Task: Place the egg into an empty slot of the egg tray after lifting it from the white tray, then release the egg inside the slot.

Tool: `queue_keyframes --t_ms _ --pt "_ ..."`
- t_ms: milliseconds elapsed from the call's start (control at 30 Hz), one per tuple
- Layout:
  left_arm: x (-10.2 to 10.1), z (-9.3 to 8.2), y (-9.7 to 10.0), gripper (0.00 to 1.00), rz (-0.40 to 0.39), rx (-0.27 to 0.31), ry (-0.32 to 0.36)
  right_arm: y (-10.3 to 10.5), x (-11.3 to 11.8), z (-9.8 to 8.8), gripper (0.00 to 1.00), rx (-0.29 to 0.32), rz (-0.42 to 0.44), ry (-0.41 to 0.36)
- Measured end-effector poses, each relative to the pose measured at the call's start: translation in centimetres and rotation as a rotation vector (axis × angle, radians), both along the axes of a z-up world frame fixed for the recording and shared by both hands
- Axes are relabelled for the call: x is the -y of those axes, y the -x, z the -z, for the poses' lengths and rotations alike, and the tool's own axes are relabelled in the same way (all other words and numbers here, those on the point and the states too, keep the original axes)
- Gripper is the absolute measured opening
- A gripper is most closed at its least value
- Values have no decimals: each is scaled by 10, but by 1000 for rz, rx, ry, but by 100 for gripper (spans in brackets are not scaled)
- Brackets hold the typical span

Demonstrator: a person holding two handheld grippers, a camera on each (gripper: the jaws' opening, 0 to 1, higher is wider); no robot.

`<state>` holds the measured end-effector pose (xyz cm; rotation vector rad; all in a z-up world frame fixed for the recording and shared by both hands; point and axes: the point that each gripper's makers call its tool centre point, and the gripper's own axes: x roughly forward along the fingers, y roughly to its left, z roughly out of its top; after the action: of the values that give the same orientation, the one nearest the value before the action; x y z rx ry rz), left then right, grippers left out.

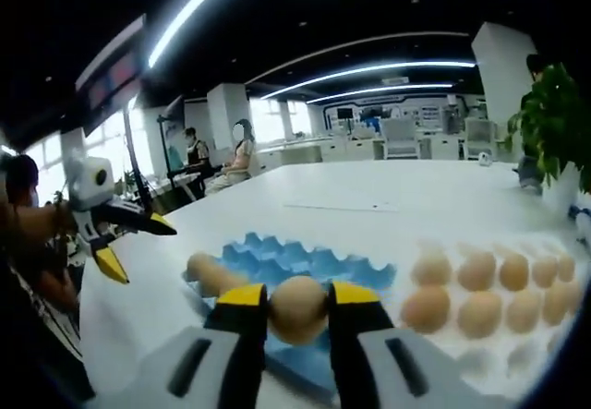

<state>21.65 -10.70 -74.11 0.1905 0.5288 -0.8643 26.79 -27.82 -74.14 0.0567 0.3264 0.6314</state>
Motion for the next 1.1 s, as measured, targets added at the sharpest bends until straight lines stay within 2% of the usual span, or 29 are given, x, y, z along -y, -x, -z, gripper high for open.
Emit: queue_keyframes --t_ms 567,833,900,1100 --pt "1 -1 4 80 1 -2 -2 1 -24 15 25 1 -64 39" --pt "-1 -3 3 81 -8 -2 10 4 -31 28 26 2 -107 105" --pt "-2 -4 2 80 -11 -1 16 5 -31 29 26 29 -121 141" --pt "-1 -5 0 80 -8 0 14 6 -31 31 26 41 -127 148"
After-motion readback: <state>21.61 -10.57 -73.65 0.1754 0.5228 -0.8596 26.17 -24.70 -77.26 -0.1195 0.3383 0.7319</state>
